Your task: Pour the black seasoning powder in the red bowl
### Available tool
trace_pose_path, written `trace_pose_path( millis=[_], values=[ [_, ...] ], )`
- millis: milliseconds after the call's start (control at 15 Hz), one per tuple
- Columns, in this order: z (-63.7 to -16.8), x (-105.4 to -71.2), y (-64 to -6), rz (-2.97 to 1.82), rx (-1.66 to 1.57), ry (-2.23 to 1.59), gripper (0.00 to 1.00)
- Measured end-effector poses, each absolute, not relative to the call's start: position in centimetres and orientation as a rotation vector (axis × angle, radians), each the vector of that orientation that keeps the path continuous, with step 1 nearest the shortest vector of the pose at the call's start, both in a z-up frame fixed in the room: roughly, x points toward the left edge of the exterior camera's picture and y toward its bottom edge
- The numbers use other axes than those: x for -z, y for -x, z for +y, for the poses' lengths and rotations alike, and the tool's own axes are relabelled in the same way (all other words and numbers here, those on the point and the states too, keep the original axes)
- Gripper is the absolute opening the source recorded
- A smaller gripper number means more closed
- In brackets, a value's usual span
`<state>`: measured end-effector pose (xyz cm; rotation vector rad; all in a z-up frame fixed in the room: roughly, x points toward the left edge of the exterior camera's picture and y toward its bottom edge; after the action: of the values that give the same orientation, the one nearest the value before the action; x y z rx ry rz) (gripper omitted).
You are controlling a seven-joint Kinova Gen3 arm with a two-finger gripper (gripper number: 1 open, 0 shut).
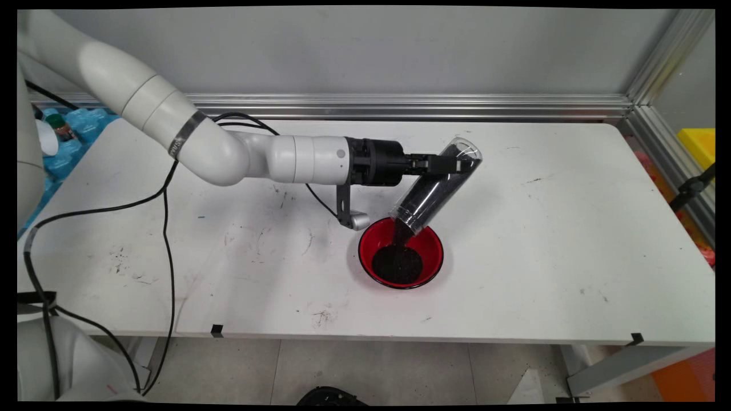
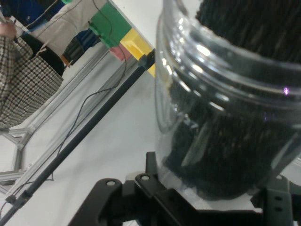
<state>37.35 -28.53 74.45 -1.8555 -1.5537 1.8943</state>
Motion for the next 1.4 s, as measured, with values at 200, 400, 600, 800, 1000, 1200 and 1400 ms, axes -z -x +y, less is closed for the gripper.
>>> trace_pose_path(
  millis=[200,400,600,800,1000,1200,1400],
  values=[
    [-28.67,-74.54,-37.09,-1.524,-1.911,1.871,0.0],
    [-28.84,-74.54,-36.93,-1.499,-1.925,1.885,0.0],
    [-28.96,-74.48,-36.86,-1.483,-1.933,1.895,0.0],
    [-29.05,-74.38,-36.76,-1.468,-1.939,1.904,0.0],
    [-29.14,-74.27,-36.64,-1.458,-1.943,1.91,0.0],
    [-29.25,-74.15,-36.52,-1.453,-1.945,1.914,0.0],
    [-29.39,-74.06,-36.41,-1.452,-1.946,1.914,0.0]
  ],
)
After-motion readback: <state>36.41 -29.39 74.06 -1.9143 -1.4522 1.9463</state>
